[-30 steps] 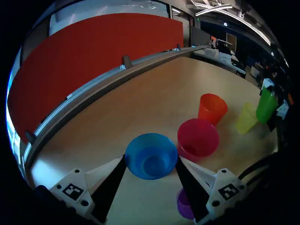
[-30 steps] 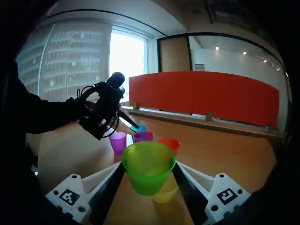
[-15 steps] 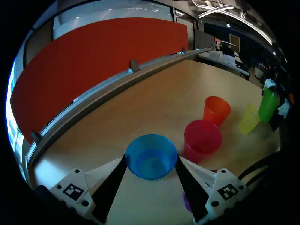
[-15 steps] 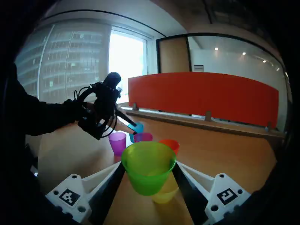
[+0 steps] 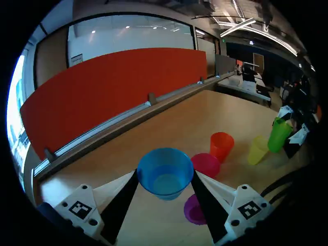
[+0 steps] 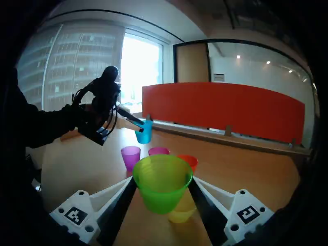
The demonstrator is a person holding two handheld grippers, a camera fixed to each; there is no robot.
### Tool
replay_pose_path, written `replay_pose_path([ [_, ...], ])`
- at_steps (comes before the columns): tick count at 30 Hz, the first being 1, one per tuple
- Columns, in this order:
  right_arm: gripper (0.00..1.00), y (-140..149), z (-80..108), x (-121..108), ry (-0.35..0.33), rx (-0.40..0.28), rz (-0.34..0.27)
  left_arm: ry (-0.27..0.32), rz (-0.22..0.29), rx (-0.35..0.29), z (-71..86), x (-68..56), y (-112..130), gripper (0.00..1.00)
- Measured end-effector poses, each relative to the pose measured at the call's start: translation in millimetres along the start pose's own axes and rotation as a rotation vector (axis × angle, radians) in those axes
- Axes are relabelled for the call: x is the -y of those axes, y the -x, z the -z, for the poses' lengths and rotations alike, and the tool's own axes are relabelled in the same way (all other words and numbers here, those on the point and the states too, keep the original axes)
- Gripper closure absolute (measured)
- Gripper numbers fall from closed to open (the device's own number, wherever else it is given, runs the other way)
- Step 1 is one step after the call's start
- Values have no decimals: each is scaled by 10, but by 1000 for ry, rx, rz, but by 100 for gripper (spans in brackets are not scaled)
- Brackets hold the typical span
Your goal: Pour water
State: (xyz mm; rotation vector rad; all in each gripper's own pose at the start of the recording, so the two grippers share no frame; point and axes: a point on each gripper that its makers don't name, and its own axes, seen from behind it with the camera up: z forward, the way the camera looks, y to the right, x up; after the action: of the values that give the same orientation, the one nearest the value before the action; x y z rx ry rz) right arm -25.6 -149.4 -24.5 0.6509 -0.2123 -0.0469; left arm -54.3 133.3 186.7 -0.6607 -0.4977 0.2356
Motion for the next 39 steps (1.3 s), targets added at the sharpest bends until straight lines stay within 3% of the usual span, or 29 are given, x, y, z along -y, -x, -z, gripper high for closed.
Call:
replay_pose_path([
  [6,9,-34,27,65,-4,-4,20,3,15,-77,335,-198,-141,12],
  [19,9,-52,-8,307,-43,-9,41,27,19,-197,895,-827,-201,12],
  [30,9,-20,-107,528,-91,-7,54,35,50,-230,1070,-1199,-25,12],
  [39,9,-17,-195,629,-117,-8,68,36,87,-248,1113,-1360,97,12],
])
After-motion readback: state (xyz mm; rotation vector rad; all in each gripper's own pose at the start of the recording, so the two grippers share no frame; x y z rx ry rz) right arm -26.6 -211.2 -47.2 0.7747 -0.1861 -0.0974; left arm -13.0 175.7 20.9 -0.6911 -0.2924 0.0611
